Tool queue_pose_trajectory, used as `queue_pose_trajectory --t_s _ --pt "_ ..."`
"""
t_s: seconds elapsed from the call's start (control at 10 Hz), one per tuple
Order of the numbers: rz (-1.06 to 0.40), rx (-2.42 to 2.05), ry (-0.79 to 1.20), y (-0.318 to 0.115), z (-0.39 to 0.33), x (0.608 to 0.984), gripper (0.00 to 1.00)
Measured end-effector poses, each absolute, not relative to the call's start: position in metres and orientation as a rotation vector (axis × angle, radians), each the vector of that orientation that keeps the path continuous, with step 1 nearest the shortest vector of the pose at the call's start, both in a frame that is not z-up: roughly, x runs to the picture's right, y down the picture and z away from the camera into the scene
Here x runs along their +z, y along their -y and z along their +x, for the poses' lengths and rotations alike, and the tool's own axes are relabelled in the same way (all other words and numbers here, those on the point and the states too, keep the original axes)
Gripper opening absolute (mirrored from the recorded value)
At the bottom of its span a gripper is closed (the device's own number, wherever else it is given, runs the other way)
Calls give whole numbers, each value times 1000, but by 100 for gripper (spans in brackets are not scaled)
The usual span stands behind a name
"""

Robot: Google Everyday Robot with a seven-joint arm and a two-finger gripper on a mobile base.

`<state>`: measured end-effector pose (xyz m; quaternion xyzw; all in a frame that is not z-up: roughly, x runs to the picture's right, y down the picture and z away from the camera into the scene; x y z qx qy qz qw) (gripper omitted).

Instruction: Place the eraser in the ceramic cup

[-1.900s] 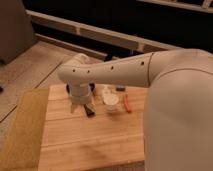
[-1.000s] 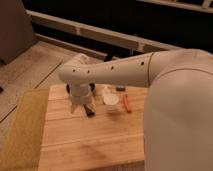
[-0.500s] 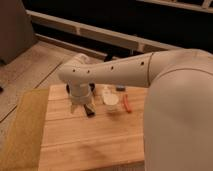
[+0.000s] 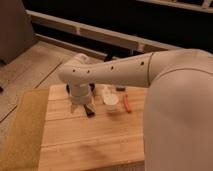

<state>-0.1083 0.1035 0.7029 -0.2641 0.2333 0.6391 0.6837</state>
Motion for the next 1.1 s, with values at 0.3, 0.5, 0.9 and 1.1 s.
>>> queue_pose_trajectory --t_s 0.3,0.5,0.9,1.1 --pt "-494 1425 -516 -70 -93 709 65" --pt "-354 1358 -462 -15 -80 709 65" --pt "-275 1142 -264 29 -120 699 65" --pt "-322 1092 -201 18 -133 702 65"
